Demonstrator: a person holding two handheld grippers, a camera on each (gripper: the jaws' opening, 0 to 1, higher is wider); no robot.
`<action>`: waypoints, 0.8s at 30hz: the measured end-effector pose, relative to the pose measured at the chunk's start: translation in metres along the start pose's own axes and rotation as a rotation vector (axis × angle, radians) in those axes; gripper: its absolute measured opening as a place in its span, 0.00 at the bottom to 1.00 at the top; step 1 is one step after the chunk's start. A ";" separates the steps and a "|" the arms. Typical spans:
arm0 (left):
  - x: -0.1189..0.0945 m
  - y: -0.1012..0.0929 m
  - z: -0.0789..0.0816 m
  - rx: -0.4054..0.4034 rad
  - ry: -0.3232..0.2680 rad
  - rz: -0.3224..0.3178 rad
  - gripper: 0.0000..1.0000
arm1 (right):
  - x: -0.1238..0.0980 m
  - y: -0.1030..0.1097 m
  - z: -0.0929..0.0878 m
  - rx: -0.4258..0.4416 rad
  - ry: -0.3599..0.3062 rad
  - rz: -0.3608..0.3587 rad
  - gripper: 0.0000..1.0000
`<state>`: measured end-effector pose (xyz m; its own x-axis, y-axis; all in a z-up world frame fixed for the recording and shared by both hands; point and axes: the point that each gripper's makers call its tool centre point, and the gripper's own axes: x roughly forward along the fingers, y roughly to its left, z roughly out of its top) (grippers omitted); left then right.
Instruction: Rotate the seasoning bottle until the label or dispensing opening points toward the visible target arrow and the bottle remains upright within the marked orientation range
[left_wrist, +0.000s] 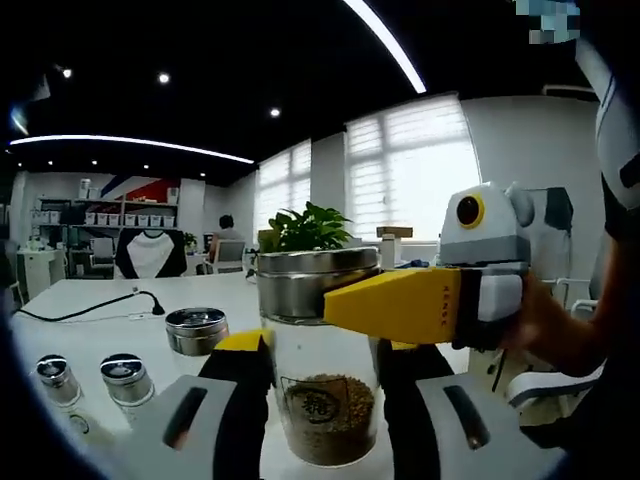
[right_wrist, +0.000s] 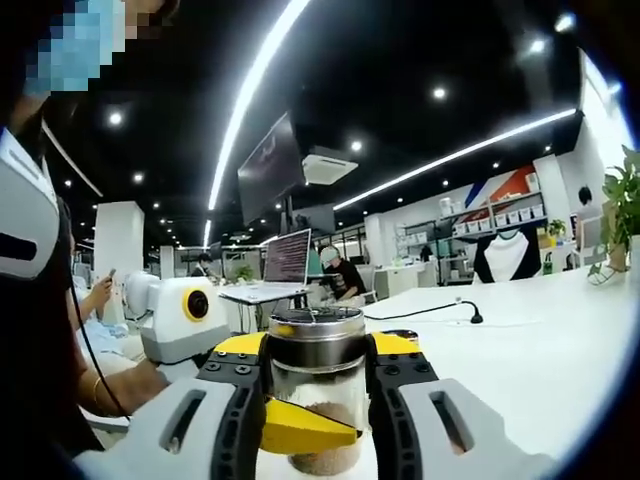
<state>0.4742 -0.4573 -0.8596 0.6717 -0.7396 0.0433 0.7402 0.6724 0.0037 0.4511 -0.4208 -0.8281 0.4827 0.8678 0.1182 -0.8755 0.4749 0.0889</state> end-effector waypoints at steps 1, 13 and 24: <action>0.000 0.002 0.000 0.012 0.001 0.014 0.45 | 0.001 -0.001 0.000 0.000 0.002 -0.008 0.36; 0.006 0.013 -0.008 0.076 0.011 0.145 0.45 | 0.002 -0.007 -0.007 -0.041 0.031 -0.134 0.36; 0.008 0.017 -0.013 0.109 0.024 0.195 0.45 | -0.004 -0.013 -0.011 -0.007 0.011 -0.255 0.35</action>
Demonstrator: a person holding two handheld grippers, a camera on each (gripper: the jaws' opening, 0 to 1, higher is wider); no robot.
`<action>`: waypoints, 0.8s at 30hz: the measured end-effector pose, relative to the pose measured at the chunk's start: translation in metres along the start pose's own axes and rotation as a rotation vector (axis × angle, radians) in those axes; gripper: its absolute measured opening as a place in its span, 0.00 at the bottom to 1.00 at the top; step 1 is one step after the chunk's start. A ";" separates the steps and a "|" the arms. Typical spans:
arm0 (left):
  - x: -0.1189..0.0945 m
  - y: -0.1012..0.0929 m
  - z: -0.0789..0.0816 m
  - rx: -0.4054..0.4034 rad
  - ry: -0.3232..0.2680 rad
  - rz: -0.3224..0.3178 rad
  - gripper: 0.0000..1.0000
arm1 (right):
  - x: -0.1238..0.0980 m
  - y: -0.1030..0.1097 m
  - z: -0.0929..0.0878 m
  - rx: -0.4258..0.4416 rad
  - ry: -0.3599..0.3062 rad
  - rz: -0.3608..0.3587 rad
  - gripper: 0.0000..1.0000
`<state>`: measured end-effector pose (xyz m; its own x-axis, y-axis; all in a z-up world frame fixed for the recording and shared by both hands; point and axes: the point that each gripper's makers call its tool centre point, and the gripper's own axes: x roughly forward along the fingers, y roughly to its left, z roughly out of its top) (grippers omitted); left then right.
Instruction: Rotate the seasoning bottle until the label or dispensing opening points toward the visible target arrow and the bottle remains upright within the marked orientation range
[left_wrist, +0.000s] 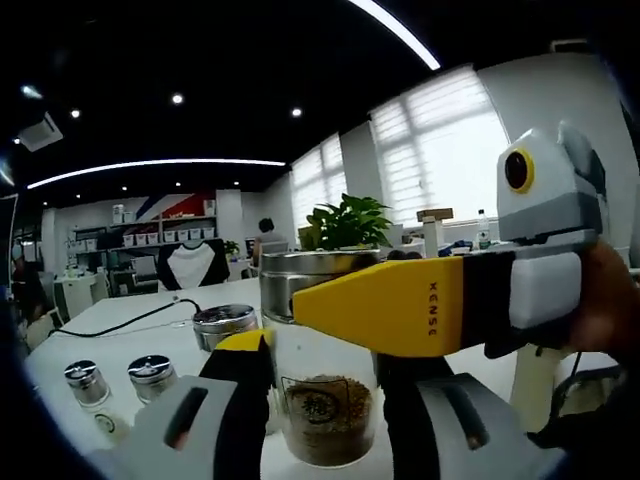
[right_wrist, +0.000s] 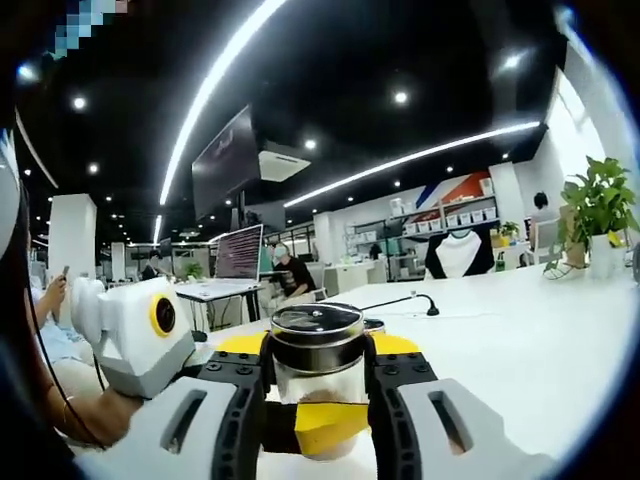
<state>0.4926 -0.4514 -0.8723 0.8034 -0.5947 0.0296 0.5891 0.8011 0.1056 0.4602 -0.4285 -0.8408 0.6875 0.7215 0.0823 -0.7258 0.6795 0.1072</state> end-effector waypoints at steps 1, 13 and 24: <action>0.000 0.000 -0.001 -0.003 -0.001 0.011 0.45 | 0.000 0.000 0.000 -0.006 0.002 -0.009 0.35; -0.001 0.010 0.002 0.111 -0.008 0.149 0.45 | 0.006 -0.004 0.003 -0.043 0.004 -0.067 0.34; 0.000 0.011 -0.004 0.069 0.009 0.188 0.45 | 0.015 -0.010 -0.002 -0.053 0.015 -0.136 0.40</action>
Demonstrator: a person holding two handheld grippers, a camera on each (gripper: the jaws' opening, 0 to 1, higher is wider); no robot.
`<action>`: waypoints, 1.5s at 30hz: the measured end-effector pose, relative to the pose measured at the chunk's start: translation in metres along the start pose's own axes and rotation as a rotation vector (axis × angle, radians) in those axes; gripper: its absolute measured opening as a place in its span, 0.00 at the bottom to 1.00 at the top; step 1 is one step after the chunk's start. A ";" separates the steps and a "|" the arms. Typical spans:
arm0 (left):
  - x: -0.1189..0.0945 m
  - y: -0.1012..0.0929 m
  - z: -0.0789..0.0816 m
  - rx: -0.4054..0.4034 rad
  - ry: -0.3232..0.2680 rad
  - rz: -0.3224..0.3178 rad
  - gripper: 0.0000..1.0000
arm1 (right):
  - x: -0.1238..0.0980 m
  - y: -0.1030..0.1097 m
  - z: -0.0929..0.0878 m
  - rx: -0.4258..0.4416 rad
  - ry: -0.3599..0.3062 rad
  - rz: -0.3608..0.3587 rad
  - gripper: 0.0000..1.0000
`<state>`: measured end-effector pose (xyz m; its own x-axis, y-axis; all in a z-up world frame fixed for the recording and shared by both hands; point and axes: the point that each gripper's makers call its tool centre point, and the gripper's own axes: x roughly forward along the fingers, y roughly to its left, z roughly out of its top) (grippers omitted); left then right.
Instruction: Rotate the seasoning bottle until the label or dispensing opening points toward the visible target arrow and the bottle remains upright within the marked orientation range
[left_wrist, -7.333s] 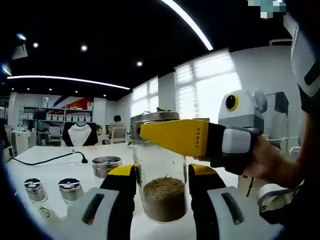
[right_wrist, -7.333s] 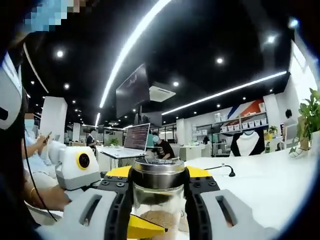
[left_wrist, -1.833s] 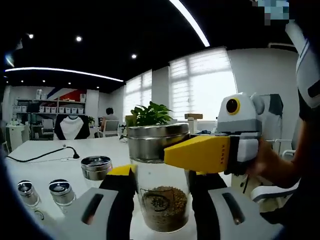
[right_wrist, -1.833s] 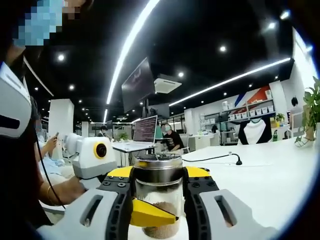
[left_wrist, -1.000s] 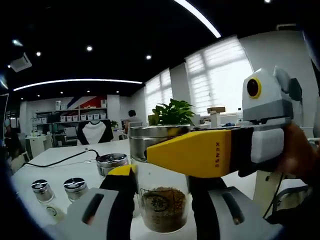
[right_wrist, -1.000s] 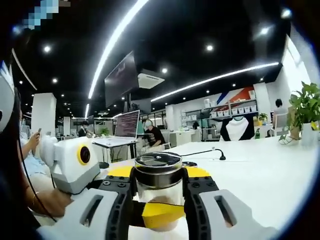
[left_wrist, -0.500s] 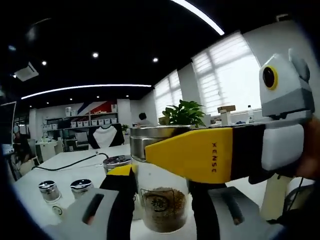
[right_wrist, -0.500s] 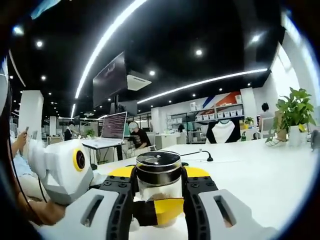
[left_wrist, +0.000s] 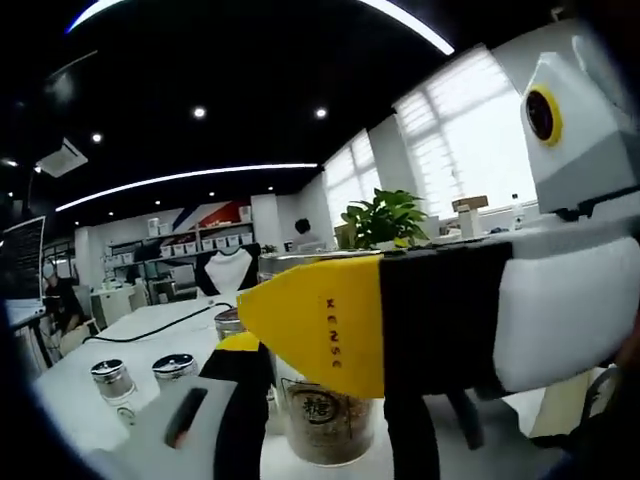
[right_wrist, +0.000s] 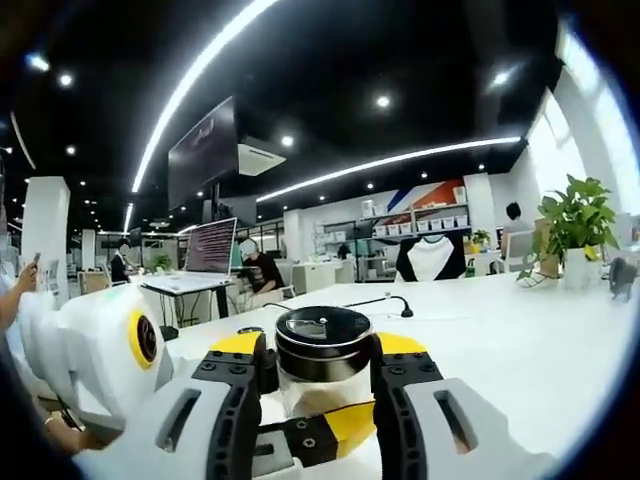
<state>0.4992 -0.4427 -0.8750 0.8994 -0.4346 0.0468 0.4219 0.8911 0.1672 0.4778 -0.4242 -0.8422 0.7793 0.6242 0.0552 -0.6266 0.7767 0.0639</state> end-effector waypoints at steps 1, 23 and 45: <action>0.000 0.000 0.000 -0.003 0.000 0.001 0.45 | 0.000 -0.001 0.000 0.005 -0.001 -0.003 0.40; 0.005 0.003 -0.006 -0.009 0.022 -0.022 0.45 | 0.015 -0.012 -0.003 -0.062 -0.004 0.084 0.36; 0.005 -0.004 -0.013 0.106 0.070 -0.129 0.47 | 0.010 -0.032 -0.001 0.034 -0.040 0.139 0.36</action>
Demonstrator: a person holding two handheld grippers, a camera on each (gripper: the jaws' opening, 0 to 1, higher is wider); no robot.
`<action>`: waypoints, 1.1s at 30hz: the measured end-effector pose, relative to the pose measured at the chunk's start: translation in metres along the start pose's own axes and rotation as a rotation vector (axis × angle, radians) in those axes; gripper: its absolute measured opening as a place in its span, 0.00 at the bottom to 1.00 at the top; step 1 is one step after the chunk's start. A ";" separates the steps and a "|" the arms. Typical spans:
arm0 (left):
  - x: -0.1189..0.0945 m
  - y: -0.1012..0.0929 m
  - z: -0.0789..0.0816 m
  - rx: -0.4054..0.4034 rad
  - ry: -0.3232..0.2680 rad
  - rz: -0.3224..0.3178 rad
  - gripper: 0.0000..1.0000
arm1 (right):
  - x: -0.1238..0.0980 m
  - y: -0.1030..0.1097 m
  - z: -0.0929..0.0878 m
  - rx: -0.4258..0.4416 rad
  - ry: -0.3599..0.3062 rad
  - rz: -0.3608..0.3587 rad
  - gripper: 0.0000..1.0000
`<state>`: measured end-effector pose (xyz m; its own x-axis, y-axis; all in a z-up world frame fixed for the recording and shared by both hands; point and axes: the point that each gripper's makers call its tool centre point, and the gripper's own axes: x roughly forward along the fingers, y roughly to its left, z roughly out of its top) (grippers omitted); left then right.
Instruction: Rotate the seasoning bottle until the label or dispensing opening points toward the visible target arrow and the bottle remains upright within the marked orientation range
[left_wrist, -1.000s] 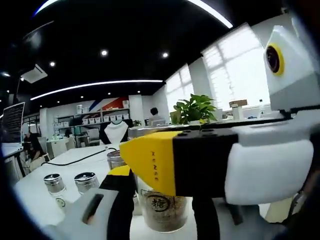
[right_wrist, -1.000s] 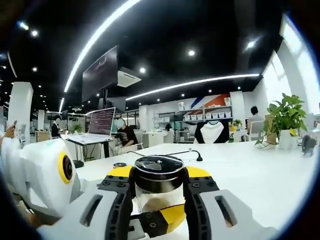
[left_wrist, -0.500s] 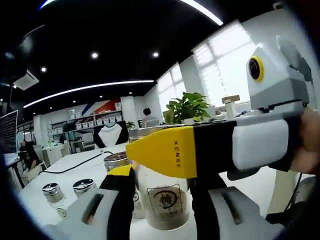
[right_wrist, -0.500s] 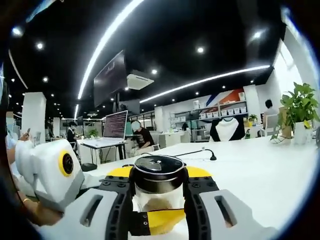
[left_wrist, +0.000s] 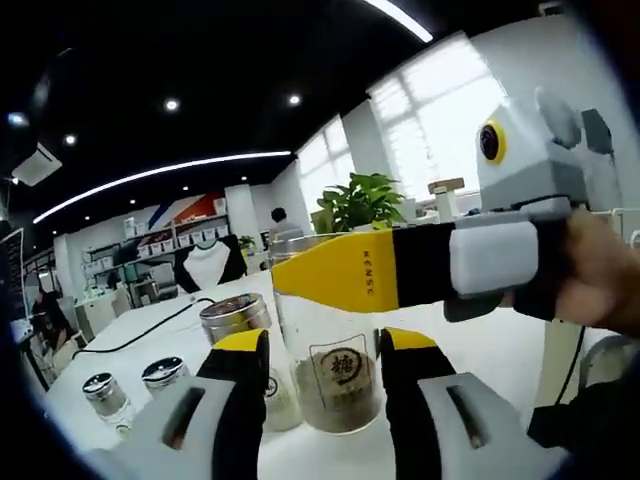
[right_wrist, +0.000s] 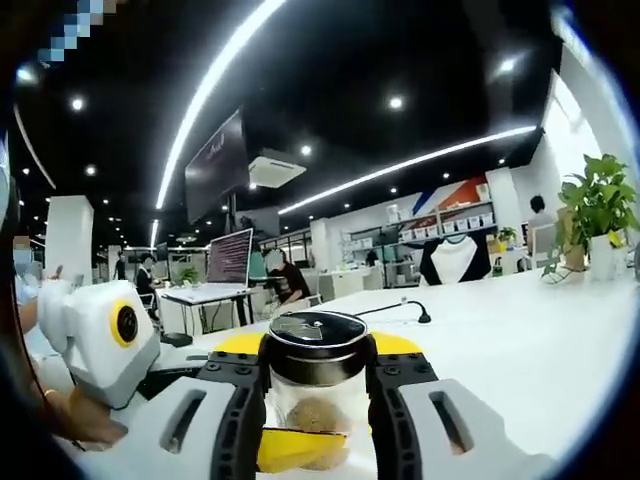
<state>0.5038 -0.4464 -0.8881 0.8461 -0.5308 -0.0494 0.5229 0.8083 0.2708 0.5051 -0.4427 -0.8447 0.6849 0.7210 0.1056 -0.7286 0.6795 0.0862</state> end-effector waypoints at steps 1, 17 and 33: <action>0.000 0.000 -0.001 -0.001 0.001 -0.001 0.47 | 0.001 -0.002 -0.001 -0.007 0.005 -0.003 0.36; -0.033 0.040 -0.021 -0.042 0.055 0.076 0.45 | -0.002 -0.040 -0.004 -0.091 0.045 -0.024 0.36; -0.059 0.079 -0.026 -0.138 0.055 0.181 0.45 | 0.002 -0.058 -0.019 -0.128 0.075 -0.041 0.36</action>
<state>0.4984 -0.3446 -0.8887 0.9298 -0.3623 -0.0651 0.3681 0.9183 0.1459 0.5492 -0.4782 -0.8685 0.7164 0.6970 0.0298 -0.6960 0.7170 -0.0381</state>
